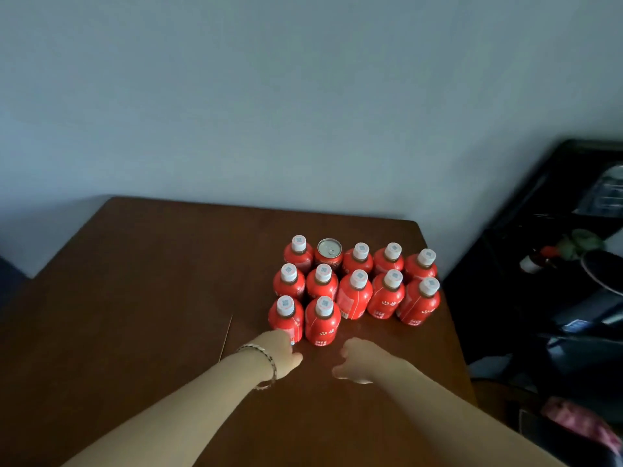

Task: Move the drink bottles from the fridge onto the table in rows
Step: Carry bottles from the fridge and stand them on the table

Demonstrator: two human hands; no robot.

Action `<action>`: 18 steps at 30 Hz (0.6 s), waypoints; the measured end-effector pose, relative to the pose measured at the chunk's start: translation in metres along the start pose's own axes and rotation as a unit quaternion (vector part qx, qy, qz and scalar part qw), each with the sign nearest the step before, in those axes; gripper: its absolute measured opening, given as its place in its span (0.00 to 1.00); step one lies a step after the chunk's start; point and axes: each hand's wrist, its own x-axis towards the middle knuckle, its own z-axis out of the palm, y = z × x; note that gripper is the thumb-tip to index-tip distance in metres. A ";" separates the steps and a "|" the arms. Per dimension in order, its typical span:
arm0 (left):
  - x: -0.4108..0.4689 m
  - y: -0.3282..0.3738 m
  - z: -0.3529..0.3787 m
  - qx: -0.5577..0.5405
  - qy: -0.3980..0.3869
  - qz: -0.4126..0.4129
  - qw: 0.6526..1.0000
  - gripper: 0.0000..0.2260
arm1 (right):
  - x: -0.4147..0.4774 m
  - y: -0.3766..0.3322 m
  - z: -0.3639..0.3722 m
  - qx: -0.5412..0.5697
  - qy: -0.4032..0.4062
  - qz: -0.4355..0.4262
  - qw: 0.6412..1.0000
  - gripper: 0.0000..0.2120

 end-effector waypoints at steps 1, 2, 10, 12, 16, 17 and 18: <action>-0.006 0.004 -0.005 0.021 0.002 0.026 0.999 0.13 | -0.012 0.001 -0.003 -0.004 0.013 0.005 1.000 0.21; -0.010 0.010 -0.010 0.046 0.009 0.056 0.997 0.13 | -0.024 0.002 -0.004 -0.010 0.030 0.005 0.999 0.20; -0.075 0.092 -0.013 0.242 0.055 0.299 0.921 0.13 | -0.157 0.041 0.032 0.047 0.183 0.130 0.973 0.14; -0.107 0.122 0.005 0.258 0.051 0.368 0.892 0.11 | -0.201 0.062 0.055 0.082 0.209 0.176 0.958 0.15; -0.191 0.189 0.064 0.294 0.013 0.502 0.813 0.10 | -0.310 0.107 0.118 0.153 0.260 0.297 0.906 0.13; -0.216 0.205 0.082 0.305 0.006 0.533 0.789 0.11 | -0.340 0.117 0.138 0.167 0.269 0.330 0.889 0.13; -0.243 0.221 0.102 0.314 0.000 0.563 0.765 0.11 | -0.372 0.126 0.159 0.180 0.281 0.363 0.870 0.13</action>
